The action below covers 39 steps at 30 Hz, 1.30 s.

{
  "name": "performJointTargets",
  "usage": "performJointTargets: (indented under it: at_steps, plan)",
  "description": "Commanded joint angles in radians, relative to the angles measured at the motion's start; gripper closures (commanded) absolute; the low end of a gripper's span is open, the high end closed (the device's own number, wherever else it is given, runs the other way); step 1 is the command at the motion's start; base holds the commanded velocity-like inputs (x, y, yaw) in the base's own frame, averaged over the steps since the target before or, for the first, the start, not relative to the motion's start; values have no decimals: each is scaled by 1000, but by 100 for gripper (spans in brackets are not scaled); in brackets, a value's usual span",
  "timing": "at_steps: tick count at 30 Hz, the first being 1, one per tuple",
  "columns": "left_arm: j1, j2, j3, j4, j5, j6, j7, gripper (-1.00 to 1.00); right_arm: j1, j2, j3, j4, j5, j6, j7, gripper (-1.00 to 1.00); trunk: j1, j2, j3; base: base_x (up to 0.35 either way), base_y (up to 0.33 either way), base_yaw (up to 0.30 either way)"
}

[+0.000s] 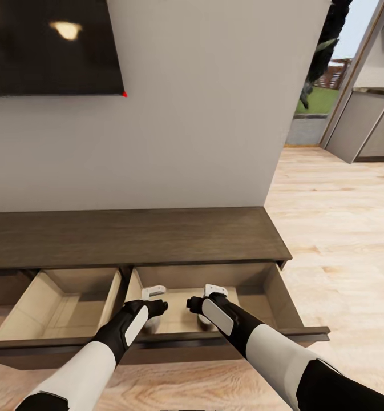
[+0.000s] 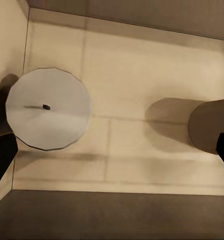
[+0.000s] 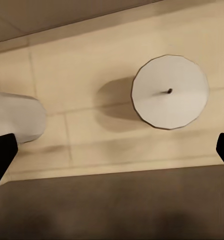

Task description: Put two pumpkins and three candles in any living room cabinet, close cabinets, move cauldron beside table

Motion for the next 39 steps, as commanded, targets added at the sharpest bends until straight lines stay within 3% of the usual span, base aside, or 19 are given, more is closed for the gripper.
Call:
performJointTargets:
  at_steps: [1,9,16,20,25,39]
  plan:
    - [0,1,-6,-3,11,5,9,-100,-1,-1,6,-1,-5,2,-7,-100,-4,7,2,0,0,0]
    - [-1,1,-2,-41,12,44,12,-100,-1,-1,6,0,-5,3,-7,-100,-35,63,27,0,0,0]
    - [-2,2,10,-121,14,151,13,-100,-1,-2,5,0,-6,9,-7,-100,-62,112,49,0,0,0]
    - [-2,6,43,-151,13,223,14,-100,-1,-2,6,-1,-6,15,-10,-100,-77,140,62,-5,0,0]
    - [1,15,70,-195,10,238,15,-100,-1,-1,6,-4,-6,18,-11,-100,-96,175,78,-164,0,0]
    - [3,24,72,-203,14,241,14,-100,-1,-2,5,-9,-5,16,-13,-100,-150,273,121,-69,0,0]
